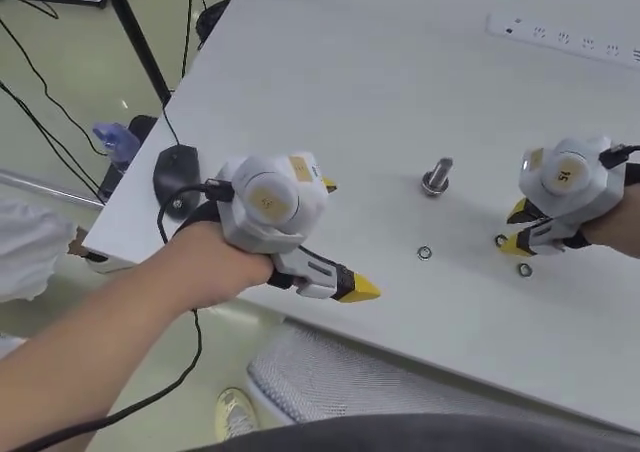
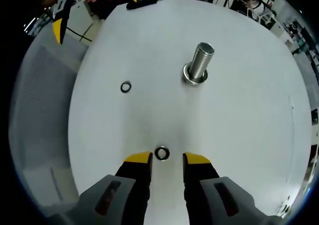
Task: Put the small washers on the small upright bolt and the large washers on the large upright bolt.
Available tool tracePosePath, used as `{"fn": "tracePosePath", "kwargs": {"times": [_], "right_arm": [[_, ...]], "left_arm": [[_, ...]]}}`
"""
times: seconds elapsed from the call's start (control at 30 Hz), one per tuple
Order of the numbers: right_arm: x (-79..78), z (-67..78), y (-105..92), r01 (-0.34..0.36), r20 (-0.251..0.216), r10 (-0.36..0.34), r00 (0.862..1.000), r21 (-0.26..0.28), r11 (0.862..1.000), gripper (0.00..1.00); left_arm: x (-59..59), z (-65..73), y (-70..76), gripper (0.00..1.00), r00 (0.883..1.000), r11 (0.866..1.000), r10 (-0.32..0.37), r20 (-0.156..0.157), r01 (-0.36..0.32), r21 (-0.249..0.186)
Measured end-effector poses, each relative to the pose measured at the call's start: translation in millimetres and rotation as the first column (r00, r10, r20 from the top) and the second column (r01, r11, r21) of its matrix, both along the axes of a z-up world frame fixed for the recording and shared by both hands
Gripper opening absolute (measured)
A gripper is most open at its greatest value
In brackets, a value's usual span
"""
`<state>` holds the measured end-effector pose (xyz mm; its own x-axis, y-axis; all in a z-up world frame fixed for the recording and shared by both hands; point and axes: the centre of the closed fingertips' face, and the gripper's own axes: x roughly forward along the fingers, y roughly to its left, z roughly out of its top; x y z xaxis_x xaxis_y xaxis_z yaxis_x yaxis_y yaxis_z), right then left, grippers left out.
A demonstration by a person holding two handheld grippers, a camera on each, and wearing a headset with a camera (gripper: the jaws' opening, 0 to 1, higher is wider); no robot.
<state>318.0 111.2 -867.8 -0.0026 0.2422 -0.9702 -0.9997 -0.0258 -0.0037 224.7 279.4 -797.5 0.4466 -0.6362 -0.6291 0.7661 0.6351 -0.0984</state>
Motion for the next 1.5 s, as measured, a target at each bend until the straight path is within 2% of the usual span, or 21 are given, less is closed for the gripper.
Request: {"fn": "tracePosePath", "kwargs": {"times": [0.2,0.6,0.83,1.07,1.1,1.27,1.5], "right_arm": [[-4.1,-4.8,-0.2,-0.006,-0.002,0.006,1.000,-0.006,1.000,0.25],[-6.3,-1.7,-0.4,0.012,0.004,-0.012,1.000,-0.006,1.000,0.20],[-7.7,-2.3,-0.4,0.024,0.014,-0.024,1.000,-0.017,1.000,0.14],[-7.8,-3.0,0.3,0.046,0.019,-0.046,0.999,-0.026,0.999,0.14],[-7.7,-3.0,0.4,0.072,0.017,-0.071,0.997,-0.029,0.997,0.13],[-7.5,-3.3,0.2,0.076,0.025,-0.075,0.997,-0.031,0.997,0.13],[-6.3,-1.6,0.7,0.100,0.011,-0.100,0.995,-0.019,0.995,0.13]], "left_arm": [[-0.9,-0.1,-0.1,0.85,1.000,1.000,0.000,0.000,0.000,0.002],[-1.1,1.2,0.7,0.85,1.000,1.000,0.004,0.005,-0.004,0.001],[-1.5,1.3,0.7,0.87,1.000,1.000,-0.009,0.022,0.009,0.024],[-3.1,-0.9,2.8,0.87,0.999,0.999,-0.020,0.029,0.019,0.046],[-2.7,-0.7,3.5,0.86,0.999,0.999,-0.018,0.034,0.017,0.049],[-2.5,-1.7,6.3,0.86,0.999,0.998,-0.017,0.042,0.014,0.067],[-2.1,-2.6,6.2,0.86,0.998,0.996,-0.028,0.049,0.024,0.085]]}}
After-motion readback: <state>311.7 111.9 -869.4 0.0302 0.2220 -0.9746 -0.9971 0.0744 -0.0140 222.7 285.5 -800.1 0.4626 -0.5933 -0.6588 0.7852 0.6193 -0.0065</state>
